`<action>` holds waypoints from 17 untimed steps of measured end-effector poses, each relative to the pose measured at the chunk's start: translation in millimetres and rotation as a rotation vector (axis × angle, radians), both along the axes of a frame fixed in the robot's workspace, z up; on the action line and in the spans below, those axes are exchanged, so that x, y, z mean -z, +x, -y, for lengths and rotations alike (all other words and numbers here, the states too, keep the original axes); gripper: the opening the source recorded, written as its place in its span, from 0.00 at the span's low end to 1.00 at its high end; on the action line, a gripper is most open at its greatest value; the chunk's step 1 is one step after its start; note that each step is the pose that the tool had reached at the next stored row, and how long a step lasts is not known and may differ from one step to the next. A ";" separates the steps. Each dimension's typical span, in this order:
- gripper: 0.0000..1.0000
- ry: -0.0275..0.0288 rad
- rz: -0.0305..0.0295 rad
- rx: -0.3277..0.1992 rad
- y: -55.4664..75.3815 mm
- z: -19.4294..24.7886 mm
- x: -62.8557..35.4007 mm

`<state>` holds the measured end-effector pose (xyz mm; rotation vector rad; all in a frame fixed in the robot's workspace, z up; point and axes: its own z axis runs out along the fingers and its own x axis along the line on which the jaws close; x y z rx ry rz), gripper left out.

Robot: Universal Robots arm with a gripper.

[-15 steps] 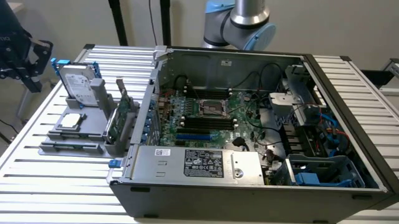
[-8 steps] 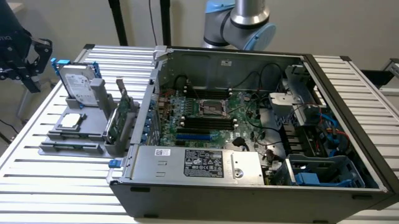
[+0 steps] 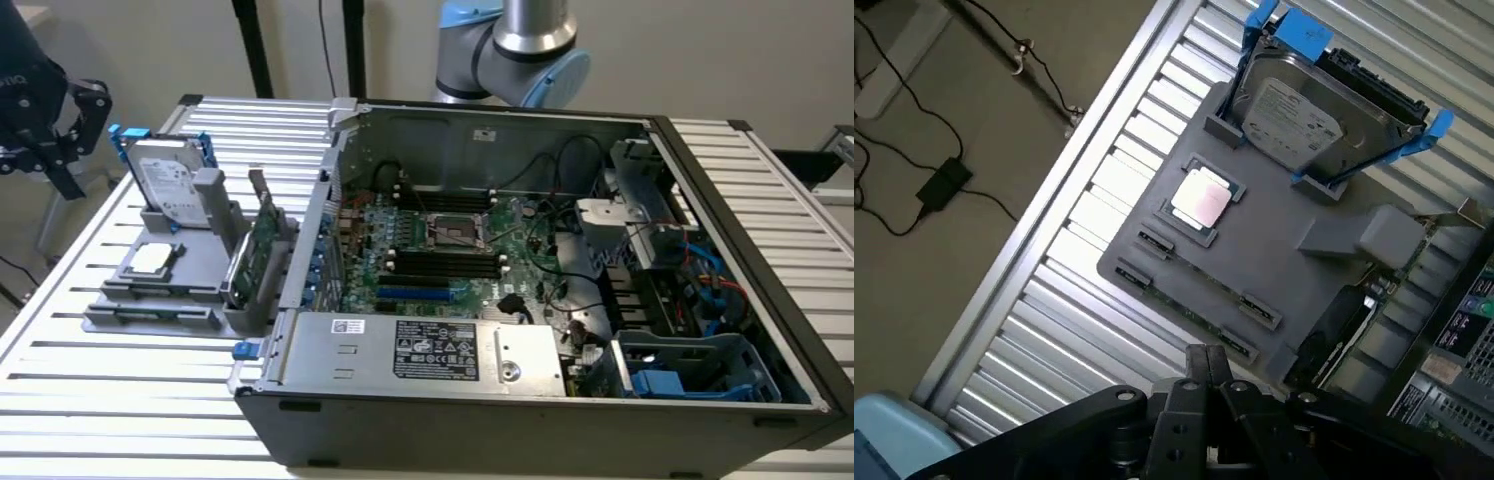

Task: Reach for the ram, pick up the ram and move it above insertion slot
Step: 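Pick up the ram and move it above insertion slot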

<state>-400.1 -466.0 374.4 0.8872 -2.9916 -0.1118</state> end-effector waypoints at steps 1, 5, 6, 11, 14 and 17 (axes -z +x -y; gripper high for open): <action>0.11 0.0000 0.0000 -0.018 0.0 0.0 0.0; 0.11 0.0000 0.0000 -0.091 0.0 0.0 0.0; 0.11 0.0000 0.0000 -0.109 0.0 0.0 0.0; 0.11 0.0000 -0.0001 -0.201 0.0 0.0 0.0; 0.11 0.0001 0.0000 -0.255 0.1 0.0 0.1; 0.11 0.0001 0.0000 -0.309 0.0 0.0 0.1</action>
